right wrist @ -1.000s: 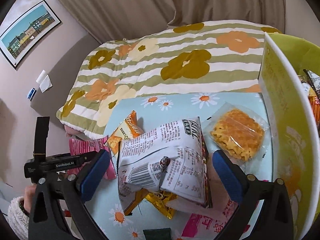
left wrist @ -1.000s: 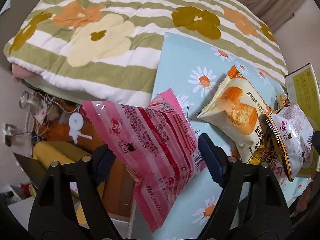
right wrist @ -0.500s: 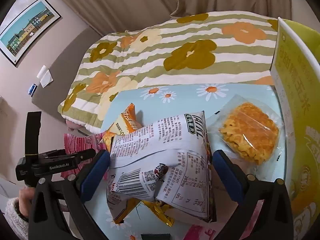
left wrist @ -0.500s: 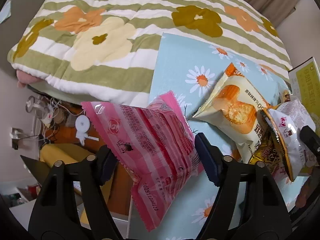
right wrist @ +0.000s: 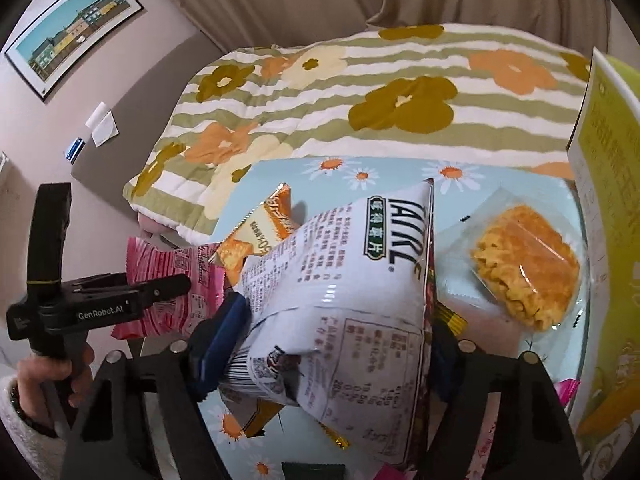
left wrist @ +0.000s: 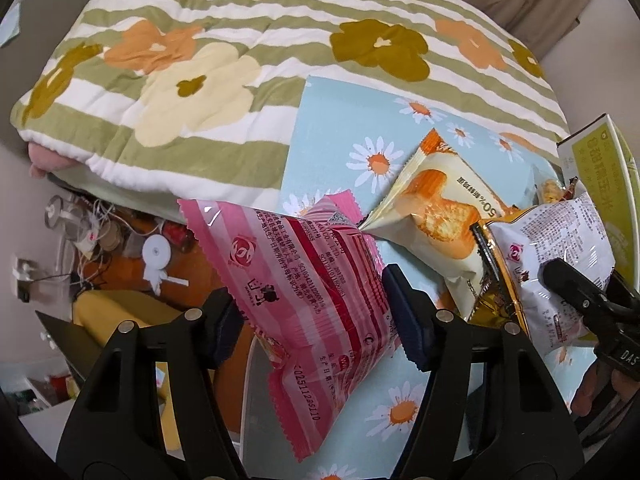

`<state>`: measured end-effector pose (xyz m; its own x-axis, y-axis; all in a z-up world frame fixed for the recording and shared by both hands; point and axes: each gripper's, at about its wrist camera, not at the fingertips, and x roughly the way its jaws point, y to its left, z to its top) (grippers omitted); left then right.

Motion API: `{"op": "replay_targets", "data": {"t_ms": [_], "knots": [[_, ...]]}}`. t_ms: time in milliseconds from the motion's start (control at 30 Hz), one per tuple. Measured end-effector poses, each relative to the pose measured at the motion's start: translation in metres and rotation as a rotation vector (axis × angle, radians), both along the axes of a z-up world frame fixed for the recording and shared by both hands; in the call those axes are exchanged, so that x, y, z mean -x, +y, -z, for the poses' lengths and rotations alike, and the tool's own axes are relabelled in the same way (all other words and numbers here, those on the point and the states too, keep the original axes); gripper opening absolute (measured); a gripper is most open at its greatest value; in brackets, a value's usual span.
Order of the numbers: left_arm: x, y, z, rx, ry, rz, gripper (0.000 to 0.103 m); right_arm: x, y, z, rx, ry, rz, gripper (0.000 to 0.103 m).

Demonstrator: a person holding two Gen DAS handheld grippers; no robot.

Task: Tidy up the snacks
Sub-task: 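Grasp the pink striped bag with the left gripper while the right grasps the white chips bag, then carry both bags over the cardboard box and open both grippers to drop them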

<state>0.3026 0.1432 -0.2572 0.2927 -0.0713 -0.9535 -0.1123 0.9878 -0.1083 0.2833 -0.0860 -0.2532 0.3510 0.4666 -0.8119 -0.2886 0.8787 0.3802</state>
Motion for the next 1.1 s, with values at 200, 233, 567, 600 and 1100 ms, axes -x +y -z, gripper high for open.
{"op": "replay_targets", "data": {"t_ms": [200, 233, 567, 600, 1100], "knots": [[0.013, 0.0, -0.024, -0.005, -0.046, 0.007, 0.062, 0.011, -0.003, -0.019, -0.009, -0.037, 0.016, 0.068], [0.015, 0.0, -0.028, -0.005, -0.053, 0.008, 0.062, 0.013, -0.003, -0.022, -0.011, -0.043, 0.019, 0.068], [0.038, -0.019, -0.1, 0.034, -0.208, 0.063, 0.062, 0.043, -0.02, -0.077, -0.032, -0.129, 0.097, 0.067], [0.038, -0.023, -0.106, 0.036, -0.22, 0.073, 0.062, 0.047, -0.026, -0.084, -0.035, -0.14, 0.116, 0.067], [0.036, -0.174, -0.194, 0.076, -0.394, 0.288, 0.062, 0.084, -0.165, -0.151, -0.043, -0.234, 0.314, 0.067]]}}
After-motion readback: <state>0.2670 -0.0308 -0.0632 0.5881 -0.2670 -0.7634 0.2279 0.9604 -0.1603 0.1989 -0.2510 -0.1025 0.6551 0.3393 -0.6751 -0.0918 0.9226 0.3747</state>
